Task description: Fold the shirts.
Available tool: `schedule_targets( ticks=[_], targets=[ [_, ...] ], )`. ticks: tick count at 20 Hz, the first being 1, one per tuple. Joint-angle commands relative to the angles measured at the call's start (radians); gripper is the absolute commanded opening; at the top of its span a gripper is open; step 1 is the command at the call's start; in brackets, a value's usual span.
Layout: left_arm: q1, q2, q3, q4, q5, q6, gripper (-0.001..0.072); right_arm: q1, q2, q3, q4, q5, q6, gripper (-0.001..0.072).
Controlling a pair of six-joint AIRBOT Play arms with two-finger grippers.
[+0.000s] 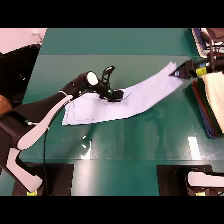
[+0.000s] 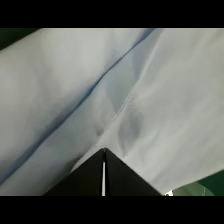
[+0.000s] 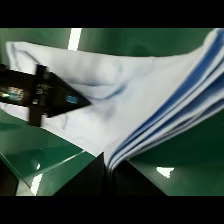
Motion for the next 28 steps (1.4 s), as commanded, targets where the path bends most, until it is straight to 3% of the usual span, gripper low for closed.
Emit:
schedule_targets(
  ticks=[1,7,10,15,19,20,22,24,28],
  targets=[
    [-0.026,-0.051,0.042,0.0,-0.003,-0.01,0.0023,0.092,0.06,0.097,0.078,-0.008,0.035,0.0015],
    [-0.025,-0.051,0.042,0.01,0.014,-0.007,0.0023,0.285,0.034,0.182,0.079,-0.05,0.043,0.0015],
    [0.019,-0.013,0.05,0.037,-0.05,-0.008,0.0023,0.388,-0.024,0.252,0.079,-0.067,0.043,0.0015],
    [0.261,0.264,0.05,0.336,-0.235,-0.008,0.0024,0.595,-0.171,0.386,0.079,-0.139,0.043,0.0016],
    [0.478,0.518,0.05,0.496,-0.274,-0.007,0.0024,0.807,-0.347,0.486,0.078,-0.278,0.042,0.002],
    [0.519,0.562,0.05,0.505,-0.27,-0.007,0.0024,0.856,-0.39,0.502,0.077,-0.336,0.04,0.0055],
    [0.59,0.629,0.05,0.506,-0.271,-0.007,0.0024,0.926,-0.452,0.503,0.076,-0.434,-0.03,0.027],
    [0.631,0.66,0.05,0.506,-0.276,-0.007,0.0024,0.943,-0.482,0.501,0.069,-0.399,-0.098,0.0277],
    [0.645,0.666,0.049,0.499,-0.313,0.0,0.0024,0.84,-0.406,0.411,-0.032,-0.274,-0.063,0.0264]
  ],
)
